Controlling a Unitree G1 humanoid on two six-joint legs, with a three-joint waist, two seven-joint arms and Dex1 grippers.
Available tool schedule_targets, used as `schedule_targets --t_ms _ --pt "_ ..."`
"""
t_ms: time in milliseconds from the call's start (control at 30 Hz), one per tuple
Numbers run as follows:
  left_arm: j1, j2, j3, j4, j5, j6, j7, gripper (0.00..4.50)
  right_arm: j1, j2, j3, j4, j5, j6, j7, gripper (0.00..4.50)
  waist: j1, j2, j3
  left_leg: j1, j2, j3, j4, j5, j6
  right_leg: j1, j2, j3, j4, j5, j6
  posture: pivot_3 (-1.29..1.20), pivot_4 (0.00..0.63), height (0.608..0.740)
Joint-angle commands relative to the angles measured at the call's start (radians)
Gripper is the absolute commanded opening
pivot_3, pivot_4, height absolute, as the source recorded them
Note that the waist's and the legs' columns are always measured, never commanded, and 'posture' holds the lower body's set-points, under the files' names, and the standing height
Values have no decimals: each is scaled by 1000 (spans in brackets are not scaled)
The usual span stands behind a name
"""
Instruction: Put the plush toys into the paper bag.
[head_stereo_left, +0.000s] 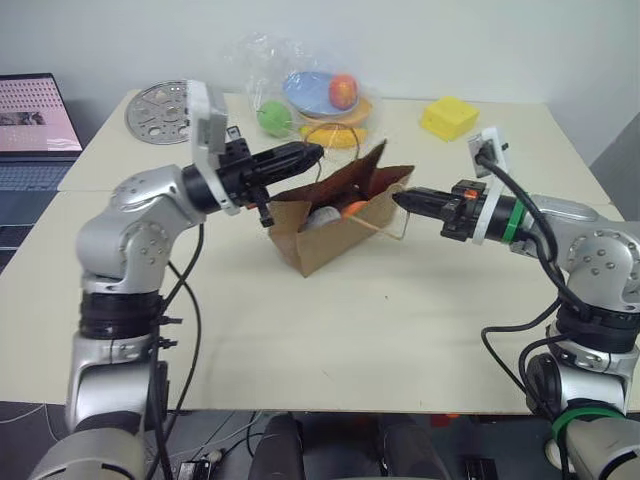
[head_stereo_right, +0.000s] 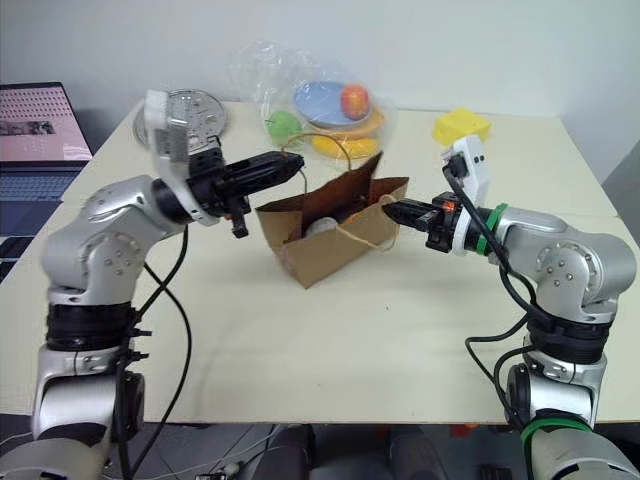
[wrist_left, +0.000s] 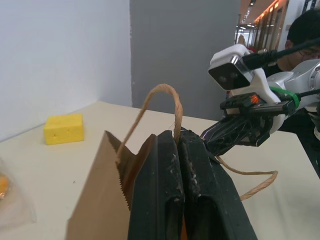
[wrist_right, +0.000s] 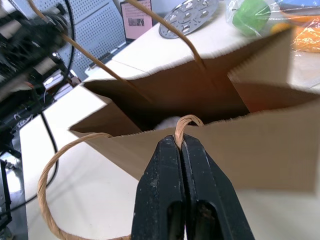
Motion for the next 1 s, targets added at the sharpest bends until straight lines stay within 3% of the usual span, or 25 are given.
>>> schedule_targets --t_ms 33,300,400,533,767,833,1000 --pt "-62 -19 -3 67 39 -60 -32 0 -35 -5 -28 -31 26 -12 -44 38 0 0 0 0 0 0 0 0 0 -1 0 0 0 0 0 0 150 740" --pt "-78 -33 -13 122 103 -99 -46 0 -55 9 -26 39 -7 -22 -162 38 -3 0 0 -1 0 0 0 0 0 -1 0 0 0 0 0 0 150 740" --pt "-81 -7 11 134 88 -63 -52 581 -76 13 -37 35 30 -35 -161 565 -3 0 0 -2 0 0 0 0 0 -1 0 0 0 0 0 0 150 740" --pt "-61 40 22 122 97 -63 -78 1840 -100 -21 -24 29 54 -50 -132 2001 -4 0 0 -2 0 0 0 0 0 -2 0 0 0 0 0 0 150 740" --pt "65 124 70 31 106 -59 -57 4017 -80 -250 82 -2 39 -174 49 4477 -3 1 1 -2 0 0 -1 0 0 -2 0 0 -1 0 0 0 150 740" --pt "113 169 82 8 131 -71 -58 4457 -49 -354 114 1 -8 -269 135 4500 -3 1 1 -3 0 0 -1 0 0 -2 0 0 -1 0 0 0 150 740" --pt "228 216 99 -48 124 -63 -62 4457 101 -584 134 19 -90 -494 364 4500 3 1 1 -3 0 0 -1 0 0 -2 -1 0 -2 -1 0 0 150 740"
